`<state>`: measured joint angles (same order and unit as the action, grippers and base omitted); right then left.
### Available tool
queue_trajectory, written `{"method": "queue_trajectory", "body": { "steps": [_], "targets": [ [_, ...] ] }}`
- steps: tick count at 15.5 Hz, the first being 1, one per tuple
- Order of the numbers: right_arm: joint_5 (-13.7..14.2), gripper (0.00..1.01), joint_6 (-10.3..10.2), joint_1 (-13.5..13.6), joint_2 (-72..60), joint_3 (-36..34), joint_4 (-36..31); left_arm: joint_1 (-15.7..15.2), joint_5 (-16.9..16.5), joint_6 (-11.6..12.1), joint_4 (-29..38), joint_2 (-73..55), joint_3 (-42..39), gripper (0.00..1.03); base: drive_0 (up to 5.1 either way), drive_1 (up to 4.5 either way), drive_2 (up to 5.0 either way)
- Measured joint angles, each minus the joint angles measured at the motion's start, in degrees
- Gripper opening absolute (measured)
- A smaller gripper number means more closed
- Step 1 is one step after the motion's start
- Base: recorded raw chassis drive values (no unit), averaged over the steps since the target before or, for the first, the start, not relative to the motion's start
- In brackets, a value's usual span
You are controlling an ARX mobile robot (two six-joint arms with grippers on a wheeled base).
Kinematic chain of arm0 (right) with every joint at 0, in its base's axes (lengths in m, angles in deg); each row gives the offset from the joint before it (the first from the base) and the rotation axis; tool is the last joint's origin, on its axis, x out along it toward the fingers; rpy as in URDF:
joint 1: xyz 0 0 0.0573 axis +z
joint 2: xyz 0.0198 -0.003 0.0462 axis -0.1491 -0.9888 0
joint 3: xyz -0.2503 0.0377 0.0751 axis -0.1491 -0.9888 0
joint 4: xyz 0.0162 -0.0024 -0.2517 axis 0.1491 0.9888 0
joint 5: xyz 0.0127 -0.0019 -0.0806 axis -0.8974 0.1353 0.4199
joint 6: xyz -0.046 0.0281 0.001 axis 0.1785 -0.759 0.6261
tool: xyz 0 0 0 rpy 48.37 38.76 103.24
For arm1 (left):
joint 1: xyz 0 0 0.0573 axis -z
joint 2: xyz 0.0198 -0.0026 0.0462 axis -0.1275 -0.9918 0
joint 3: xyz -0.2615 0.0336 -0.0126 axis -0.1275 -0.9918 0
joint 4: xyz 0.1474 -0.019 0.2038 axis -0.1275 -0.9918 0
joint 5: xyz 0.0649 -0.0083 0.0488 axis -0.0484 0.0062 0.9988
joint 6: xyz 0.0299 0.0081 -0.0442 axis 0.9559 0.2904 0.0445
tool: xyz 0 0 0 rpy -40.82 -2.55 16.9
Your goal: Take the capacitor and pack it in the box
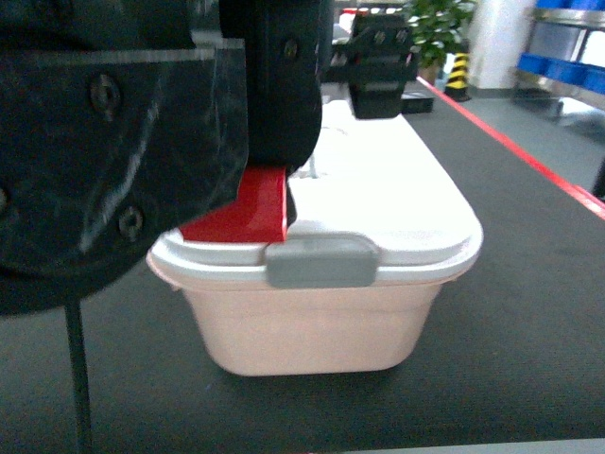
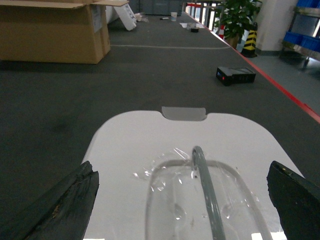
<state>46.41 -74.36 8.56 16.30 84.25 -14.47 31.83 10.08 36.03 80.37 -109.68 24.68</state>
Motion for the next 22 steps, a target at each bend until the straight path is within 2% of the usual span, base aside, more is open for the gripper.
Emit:
{"method": "queue_trajectory", "body": {
  "steps": [3, 4, 6, 8, 10, 13, 15, 16, 20, 21, 22],
  "targets": [
    [0.0, 0.98, 0.0, 0.0, 0.0, 0.0, 0.0, -4.3, -2.5, 3.4, 2.7, 7.8, -5.4, 0.98, 0.0, 0.00, 0.0],
    [0.0, 0.98, 0.0, 0.0, 0.0, 0.0, 0.0, -10.1, -5.0, 4.7, 3.9, 16.0, -13.7, 0.98, 0.0, 0.00, 0.0],
    [0.0, 0.98, 0.0, 0.0, 0.0, 0.0, 0.0, -15.1, -7.0, 5.7, 5.3, 24.7, -21.9, 0.98, 0.0, 0.00, 0.0],
    [0.0, 0.98, 0.0, 0.0, 0.0, 0.0, 0.0, -20.4, -11.8, 7.9, 6.6, 35.8, -31.4, 0.98, 0.0, 0.00, 0.0],
    [0.0, 0.98, 0.0, 0.0, 0.0, 0.0, 0.0, -24.1, -14.8, 10.1, 3.9, 47.8, -44.0, 0.98, 0.0, 0.00, 0.0],
    [0.0, 0.98, 0.0, 0.0, 0.0, 0.0, 0.0, -25.0, -14.4, 9.4, -1.5, 59.5, -55.3, 0.98, 0.0, 0.00, 0.0],
    [0.0, 0.98, 0.0, 0.0, 0.0, 0.0, 0.0, -25.9, -12.8, 6.3, -7.3, 67.7, -60.7, 0.98, 0.0, 0.00, 0.0],
    [0.0, 0.98, 0.0, 0.0, 0.0, 0.0, 0.0, -25.9, -12.7, 5.0, -6.8, 68.7, -61.1, 0.98, 0.0, 0.00, 0.0],
    [0.0, 0.98, 0.0, 0.0, 0.0, 0.0, 0.0, -25.9, -12.9, 4.0, -7.0, 68.6, -60.8, 0.98, 0.0, 0.00, 0.0],
    [0.0, 0.98, 0.0, 0.0, 0.0, 0.0, 0.0, -26.6, -15.3, 4.0, -6.0, 68.6, -61.1, 0.94, 0.0, 0.00, 0.0],
    [0.0, 0.98, 0.0, 0.0, 0.0, 0.0, 0.0, -28.6, -19.6, 4.0, -7.6, 70.0, -61.3, 0.85, 0.0, 0.00, 0.0]
  ]
}}
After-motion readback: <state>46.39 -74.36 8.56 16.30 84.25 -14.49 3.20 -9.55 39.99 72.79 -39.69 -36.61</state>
